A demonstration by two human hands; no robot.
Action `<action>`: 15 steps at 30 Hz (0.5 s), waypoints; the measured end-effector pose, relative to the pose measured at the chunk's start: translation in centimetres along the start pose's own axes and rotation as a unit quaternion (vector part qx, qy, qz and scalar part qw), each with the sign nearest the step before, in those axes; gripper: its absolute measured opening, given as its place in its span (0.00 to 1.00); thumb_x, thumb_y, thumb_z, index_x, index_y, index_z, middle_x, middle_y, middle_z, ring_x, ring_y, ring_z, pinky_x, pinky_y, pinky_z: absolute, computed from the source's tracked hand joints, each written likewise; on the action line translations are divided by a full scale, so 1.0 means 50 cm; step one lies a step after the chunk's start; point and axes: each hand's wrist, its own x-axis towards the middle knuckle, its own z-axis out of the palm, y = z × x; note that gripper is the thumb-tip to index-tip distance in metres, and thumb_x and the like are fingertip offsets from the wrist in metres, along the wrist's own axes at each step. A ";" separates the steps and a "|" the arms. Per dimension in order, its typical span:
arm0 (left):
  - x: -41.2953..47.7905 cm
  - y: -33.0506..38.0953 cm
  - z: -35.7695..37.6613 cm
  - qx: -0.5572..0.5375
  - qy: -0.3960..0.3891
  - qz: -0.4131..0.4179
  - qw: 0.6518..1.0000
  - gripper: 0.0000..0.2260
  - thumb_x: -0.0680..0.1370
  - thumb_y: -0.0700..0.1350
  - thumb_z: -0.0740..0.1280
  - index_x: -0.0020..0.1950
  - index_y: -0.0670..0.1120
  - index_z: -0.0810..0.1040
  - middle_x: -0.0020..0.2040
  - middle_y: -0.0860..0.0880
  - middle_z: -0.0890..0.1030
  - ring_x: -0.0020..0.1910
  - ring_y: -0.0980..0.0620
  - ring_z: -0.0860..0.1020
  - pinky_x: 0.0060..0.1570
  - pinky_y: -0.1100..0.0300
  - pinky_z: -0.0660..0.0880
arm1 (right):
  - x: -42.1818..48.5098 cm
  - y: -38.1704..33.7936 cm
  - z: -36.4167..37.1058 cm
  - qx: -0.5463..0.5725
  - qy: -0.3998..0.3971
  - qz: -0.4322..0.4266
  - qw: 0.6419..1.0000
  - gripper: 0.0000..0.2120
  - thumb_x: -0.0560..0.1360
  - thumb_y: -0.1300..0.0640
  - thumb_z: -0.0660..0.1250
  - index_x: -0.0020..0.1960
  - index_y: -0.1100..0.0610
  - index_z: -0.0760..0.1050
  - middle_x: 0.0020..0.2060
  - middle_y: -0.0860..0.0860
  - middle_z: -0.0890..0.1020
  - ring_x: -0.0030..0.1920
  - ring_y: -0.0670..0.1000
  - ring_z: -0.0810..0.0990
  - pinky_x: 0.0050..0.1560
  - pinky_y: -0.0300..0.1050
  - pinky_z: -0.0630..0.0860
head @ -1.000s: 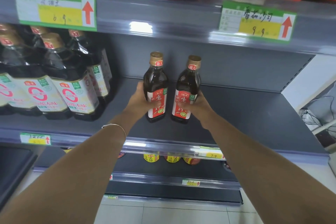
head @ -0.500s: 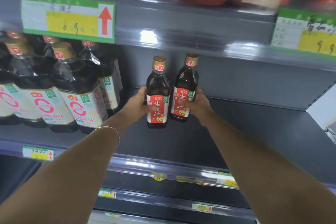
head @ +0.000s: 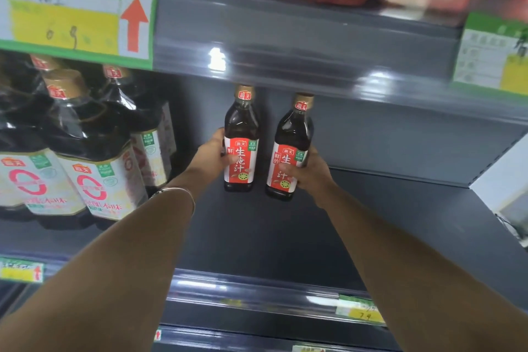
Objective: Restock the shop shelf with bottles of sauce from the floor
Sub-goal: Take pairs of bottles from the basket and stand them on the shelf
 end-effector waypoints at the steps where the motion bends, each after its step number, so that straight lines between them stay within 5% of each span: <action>1: 0.004 0.000 0.003 0.000 -0.002 -0.001 1.000 0.22 0.76 0.37 0.65 0.69 0.44 0.64 0.61 0.42 0.76 0.60 0.45 0.75 0.62 0.50 0.71 | 0.002 0.002 -0.004 0.009 0.006 0.003 1.000 0.24 0.69 0.58 0.75 0.62 0.55 0.70 0.52 0.49 0.82 0.52 0.51 0.81 0.56 0.53 0.79; 15: 0.030 -0.017 0.000 -0.015 -0.042 -0.016 0.999 0.24 0.76 0.37 0.65 0.70 0.48 0.62 0.63 0.42 0.75 0.64 0.41 0.74 0.62 0.41 0.72 | 0.019 0.010 -0.014 -0.013 -0.028 -0.017 0.999 0.24 0.70 0.57 0.74 0.63 0.55 0.69 0.54 0.49 0.81 0.52 0.49 0.80 0.55 0.50 0.78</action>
